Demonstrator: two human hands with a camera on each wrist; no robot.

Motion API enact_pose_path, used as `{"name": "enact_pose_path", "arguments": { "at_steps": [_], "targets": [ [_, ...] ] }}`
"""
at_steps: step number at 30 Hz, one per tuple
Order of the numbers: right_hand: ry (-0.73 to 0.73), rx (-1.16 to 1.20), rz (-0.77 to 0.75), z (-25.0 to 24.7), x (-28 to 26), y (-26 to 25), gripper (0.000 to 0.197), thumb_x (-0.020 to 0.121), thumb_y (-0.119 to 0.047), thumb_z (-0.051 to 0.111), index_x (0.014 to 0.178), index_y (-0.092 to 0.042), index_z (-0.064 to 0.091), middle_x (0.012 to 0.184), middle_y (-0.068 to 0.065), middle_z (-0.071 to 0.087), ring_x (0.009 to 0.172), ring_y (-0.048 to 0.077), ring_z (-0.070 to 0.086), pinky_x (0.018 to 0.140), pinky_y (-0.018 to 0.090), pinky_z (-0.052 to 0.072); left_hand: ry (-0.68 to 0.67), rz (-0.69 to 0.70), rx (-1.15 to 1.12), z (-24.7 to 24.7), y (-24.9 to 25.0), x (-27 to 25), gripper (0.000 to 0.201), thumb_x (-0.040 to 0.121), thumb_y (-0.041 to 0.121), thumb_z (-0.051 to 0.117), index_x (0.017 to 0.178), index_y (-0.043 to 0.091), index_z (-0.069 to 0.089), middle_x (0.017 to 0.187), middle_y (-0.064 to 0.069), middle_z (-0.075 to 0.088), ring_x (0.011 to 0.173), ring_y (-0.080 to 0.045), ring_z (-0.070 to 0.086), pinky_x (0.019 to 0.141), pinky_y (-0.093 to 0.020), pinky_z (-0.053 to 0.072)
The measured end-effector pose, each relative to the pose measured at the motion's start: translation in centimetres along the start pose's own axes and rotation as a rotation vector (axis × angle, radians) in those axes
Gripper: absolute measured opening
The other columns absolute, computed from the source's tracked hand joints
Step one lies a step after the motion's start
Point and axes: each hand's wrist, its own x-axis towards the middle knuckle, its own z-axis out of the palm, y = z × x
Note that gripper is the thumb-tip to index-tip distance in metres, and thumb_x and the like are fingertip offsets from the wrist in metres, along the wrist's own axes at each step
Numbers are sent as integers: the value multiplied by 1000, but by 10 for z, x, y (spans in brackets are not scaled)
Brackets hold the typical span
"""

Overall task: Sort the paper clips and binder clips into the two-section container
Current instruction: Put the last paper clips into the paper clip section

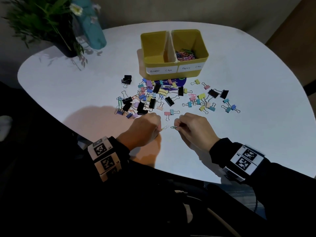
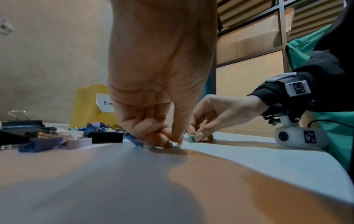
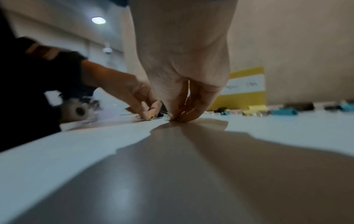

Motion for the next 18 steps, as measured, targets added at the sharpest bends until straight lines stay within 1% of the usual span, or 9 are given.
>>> {"name": "enact_pose_path", "arguments": {
  "at_steps": [2,4,6,8,11,13,15,16,18],
  "targets": [
    [-25,-38,-32,0,2,0,5,88,-11,61,87,-14,64,83,0,62,77,23,59,64,24,34,31,-42,-114,-2,1,4,5,81,-3,61,79,0,58,75,-15,61,70,-26,55,58,-31,39],
    [-62,-58,-47,-1,4,0,6,88,-9,58,89,-11,63,85,5,64,78,27,59,64,28,38,57,-109,-239,-3,2,9,12,80,-9,57,85,1,54,70,-15,60,65,-27,55,55,-41,44],
    [-93,-52,-44,-2,7,-1,7,89,-8,55,89,-10,62,87,7,65,80,28,59,66,32,43,25,-167,-276,-5,5,12,25,80,-11,52,94,11,49,67,-13,56,66,-30,58,60,-46,51],
    [-83,20,4,-8,9,1,7,93,-14,55,87,-14,60,88,4,66,81,24,60,68,31,44,-8,-204,-228,-7,8,13,27,82,-9,50,93,15,57,71,-8,58,70,-28,60,66,-43,54],
    [32,183,120,-28,15,6,8,92,-18,59,84,-17,60,84,-2,66,77,17,59,69,26,43,-46,-245,-115,-9,12,14,23,85,3,49,86,9,72,90,-8,69,86,-24,63,73,-30,49],
    [131,224,157,-45,24,6,6,91,-13,60,85,-14,63,82,-3,66,75,15,60,71,28,48,-39,-252,-38,-7,14,13,19,86,18,55,88,9,71,91,-4,68,88,-21,62,72,-29,45],
    [239,216,170,-66,39,5,6,91,-14,61,86,-13,65,81,-3,66,72,13,62,68,24,51,-63,-274,71,-4,17,14,26,84,37,63,93,13,67,95,0,63,91,-17,58,73,-25,42],
    [298,220,171,-77,49,5,7,92,-16,61,87,-14,65,81,-2,66,71,11,63,66,21,51,-94,-286,109,-3,19,16,30,83,42,64,95,15,65,97,0,61,93,-17,57,74,-24,41],
    [413,240,156,-97,73,3,7,92,-20,62,88,-15,64,82,-1,66,71,11,63,62,20,54,-121,-295,118,-3,23,21,28,84,38,64,96,14,63,102,-2,60,96,-19,56,73,-25,39]
  ]
}}
